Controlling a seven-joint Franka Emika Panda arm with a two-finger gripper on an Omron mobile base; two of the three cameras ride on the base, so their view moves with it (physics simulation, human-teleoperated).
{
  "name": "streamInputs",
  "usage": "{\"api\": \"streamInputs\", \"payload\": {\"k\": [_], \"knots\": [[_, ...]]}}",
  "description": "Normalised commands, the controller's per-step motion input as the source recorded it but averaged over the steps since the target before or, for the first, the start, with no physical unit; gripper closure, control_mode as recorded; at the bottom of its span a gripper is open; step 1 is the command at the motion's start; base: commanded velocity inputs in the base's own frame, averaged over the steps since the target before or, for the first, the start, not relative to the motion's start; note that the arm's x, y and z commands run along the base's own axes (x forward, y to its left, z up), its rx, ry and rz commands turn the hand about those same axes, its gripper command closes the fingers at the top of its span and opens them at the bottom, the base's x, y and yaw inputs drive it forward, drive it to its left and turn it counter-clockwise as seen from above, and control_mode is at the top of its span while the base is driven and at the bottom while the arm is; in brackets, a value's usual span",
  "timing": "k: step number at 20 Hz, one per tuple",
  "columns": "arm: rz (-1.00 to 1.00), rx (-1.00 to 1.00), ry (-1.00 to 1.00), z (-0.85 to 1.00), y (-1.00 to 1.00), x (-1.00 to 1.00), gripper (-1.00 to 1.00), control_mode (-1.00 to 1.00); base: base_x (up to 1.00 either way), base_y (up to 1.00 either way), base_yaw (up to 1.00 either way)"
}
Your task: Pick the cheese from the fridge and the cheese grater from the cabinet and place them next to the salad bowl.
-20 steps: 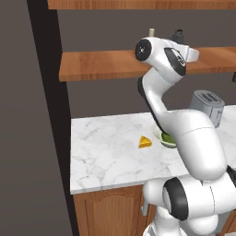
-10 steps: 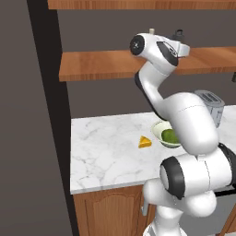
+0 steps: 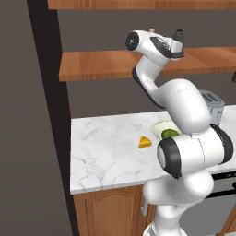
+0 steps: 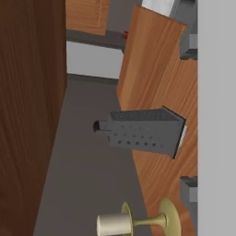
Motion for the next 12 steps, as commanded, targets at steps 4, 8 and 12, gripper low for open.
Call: {"api": "streamInputs", "payload": {"k": [4,8,12], "knots": [[0.00,0.00,0.00,0.00,-0.02,0.46,-1.00,-1.00,0.00,0.00,0.00],[0.00,0.00,0.00,0.00,-0.02,0.19,-1.00,-1.00,0.00,0.00,0.00],[0.00,0.00,0.01,0.00,-0.07,0.00,-1.00,-1.00,0.00,0.00,0.00]]}}
